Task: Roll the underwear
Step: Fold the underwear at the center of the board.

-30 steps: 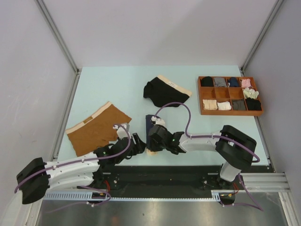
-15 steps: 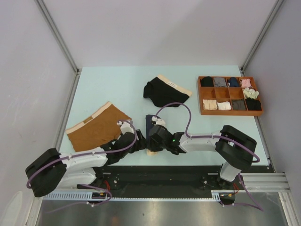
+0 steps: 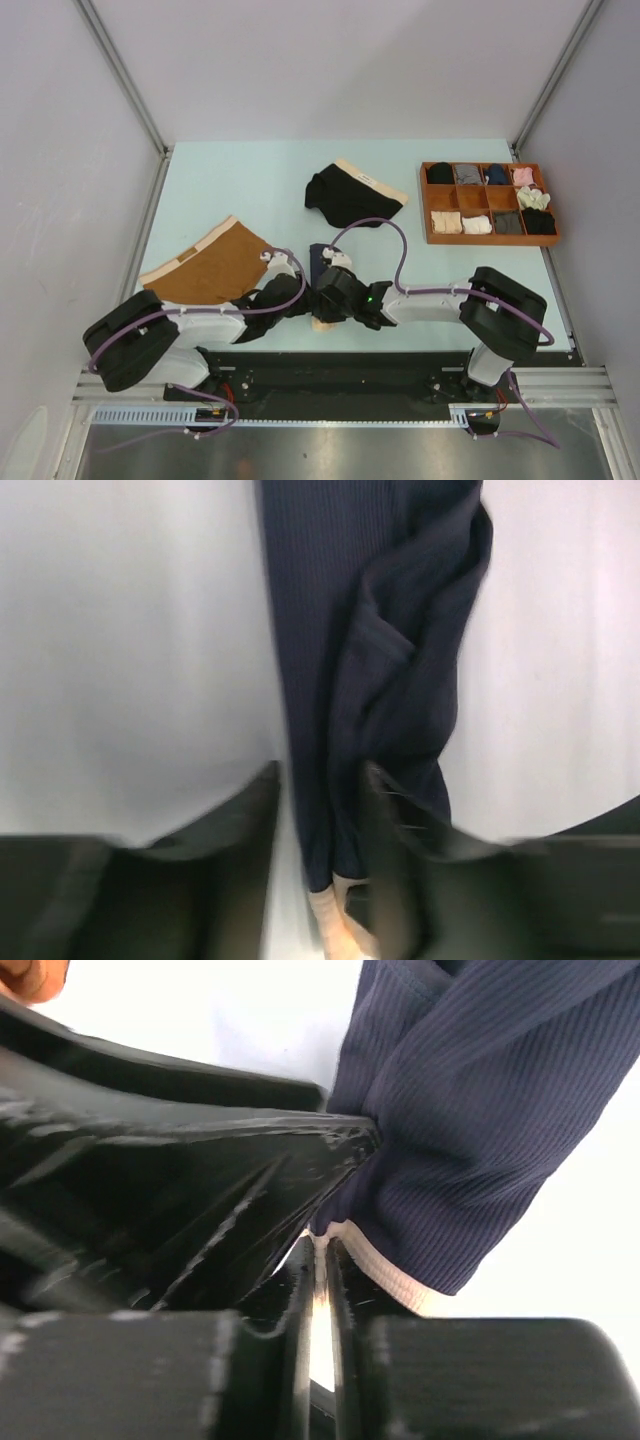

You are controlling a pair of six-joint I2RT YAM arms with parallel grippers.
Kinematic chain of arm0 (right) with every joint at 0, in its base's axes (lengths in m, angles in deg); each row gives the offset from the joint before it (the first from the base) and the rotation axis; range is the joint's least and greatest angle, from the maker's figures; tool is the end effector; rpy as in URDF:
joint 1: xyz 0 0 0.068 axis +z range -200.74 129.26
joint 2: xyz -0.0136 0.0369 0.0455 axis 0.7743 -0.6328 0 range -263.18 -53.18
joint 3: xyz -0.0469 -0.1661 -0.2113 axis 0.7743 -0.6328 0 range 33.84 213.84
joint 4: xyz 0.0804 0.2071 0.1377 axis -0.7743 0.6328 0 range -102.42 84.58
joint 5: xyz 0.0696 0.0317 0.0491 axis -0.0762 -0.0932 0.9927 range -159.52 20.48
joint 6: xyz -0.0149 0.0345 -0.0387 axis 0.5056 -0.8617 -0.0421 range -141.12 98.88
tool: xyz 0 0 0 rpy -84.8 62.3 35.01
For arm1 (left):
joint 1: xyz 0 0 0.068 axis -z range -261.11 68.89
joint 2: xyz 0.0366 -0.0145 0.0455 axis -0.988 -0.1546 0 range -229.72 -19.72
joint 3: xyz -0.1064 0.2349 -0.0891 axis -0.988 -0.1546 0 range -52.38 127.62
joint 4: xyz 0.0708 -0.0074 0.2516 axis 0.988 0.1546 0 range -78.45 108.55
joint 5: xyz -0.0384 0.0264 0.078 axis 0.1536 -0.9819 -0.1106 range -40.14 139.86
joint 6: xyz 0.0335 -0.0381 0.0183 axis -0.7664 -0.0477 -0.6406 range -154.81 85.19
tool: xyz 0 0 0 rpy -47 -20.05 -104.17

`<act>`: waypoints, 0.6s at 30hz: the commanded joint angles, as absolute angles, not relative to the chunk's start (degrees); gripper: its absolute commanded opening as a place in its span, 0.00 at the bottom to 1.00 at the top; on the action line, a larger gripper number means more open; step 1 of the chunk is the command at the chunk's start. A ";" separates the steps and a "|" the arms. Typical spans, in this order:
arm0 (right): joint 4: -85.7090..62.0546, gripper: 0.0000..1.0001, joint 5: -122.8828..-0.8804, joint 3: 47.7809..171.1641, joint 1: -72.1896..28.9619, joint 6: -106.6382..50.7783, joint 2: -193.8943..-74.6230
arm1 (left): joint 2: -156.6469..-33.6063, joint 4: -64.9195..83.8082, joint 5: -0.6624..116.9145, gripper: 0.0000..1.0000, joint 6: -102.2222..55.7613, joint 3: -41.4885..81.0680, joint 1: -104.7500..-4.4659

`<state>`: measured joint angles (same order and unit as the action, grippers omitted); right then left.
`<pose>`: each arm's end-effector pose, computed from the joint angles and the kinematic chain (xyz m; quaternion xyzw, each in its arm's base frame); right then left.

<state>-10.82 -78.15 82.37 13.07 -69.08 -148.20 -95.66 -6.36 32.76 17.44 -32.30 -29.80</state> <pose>0.1496 0.2922 0.1589 -0.1018 0.9260 0.2558 0.2582 0.1508 -0.1714 0.1340 -0.0725 0.8881 -0.2582 0.3734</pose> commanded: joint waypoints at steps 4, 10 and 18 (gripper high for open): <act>-2.86 0.44 -77.43 84.81 14.65 -65.15 -142.93 | -102.07 -10.95 37.56 0.10 16.17 -31.64 -29.52; 8.40 0.57 -80.77 87.10 7.98 -59.79 -129.57 | -101.11 -12.97 38.88 0.00 15.64 -34.36 -29.52; 3.67 0.47 -77.87 83.76 -1.61 -54.87 -129.20 | -101.28 -17.98 41.60 0.00 11.25 -35.68 -29.52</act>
<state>4.83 -79.28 84.58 -0.13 -58.72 -127.11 -100.82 -16.55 37.79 15.54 -34.34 -29.75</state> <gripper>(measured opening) 0.517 0.011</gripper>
